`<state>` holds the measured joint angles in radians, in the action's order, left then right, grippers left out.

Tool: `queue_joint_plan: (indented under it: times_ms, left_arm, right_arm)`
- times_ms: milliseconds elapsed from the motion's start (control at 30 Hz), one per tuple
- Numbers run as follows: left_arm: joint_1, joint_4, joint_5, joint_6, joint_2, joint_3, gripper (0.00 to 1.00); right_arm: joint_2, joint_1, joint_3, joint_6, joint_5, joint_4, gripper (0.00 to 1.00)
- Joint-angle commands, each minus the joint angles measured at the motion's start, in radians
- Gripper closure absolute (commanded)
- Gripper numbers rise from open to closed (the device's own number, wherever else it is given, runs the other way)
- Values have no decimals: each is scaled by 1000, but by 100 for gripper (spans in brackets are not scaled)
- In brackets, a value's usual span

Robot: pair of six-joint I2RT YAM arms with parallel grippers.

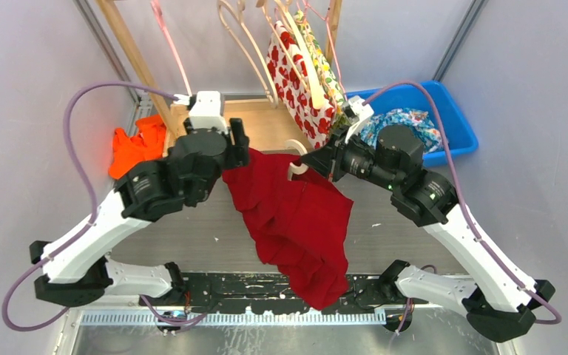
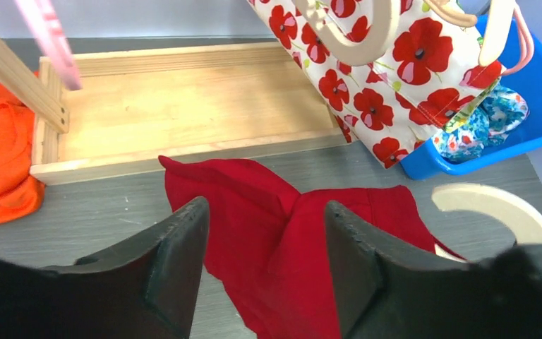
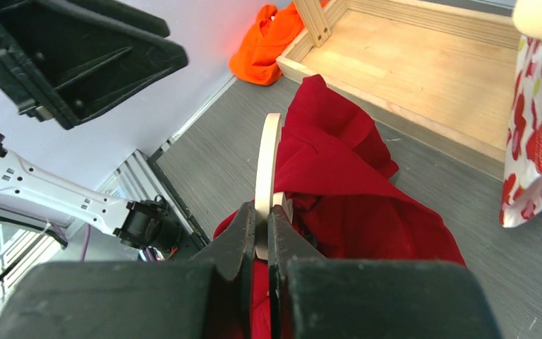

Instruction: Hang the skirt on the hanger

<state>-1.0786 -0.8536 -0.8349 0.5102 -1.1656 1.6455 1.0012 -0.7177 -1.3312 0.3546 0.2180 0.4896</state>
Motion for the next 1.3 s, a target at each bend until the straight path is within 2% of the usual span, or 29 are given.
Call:
queue_joint_plan:
  times_ms: [0,133,367,433,667,900,1100,1267]
  left_arm:
    - [3,24,-7,-12,-83,84,34]
    - [36,67,9,-13,-191,159,27]
    - [176,3,91,-11,-394,370,26]
    - [205,-3,98,-5,-424,401,26]
    - [256,128,127,-6,-474,457,26]
    - [294,59,165,-15,-621,691,25]
    - [297,130,204,-7,-619,647,25]
    - [299,145,202,-14,-628,676,24]
  right_arm:
    - [-102,4,13,32,-39,-128,99]
    - [-153,4,44,33,-59,-110,99]
    - [-222,4,67,35,-83,-79,99]
    - [-243,4,74,33,-89,-72,99]
    - [-283,3,86,26,-100,-59,99]
    - [-293,3,114,40,-81,-83,99]
    - [-291,4,143,52,-72,-116,99]
    - [-288,3,148,53,-66,-121,99]
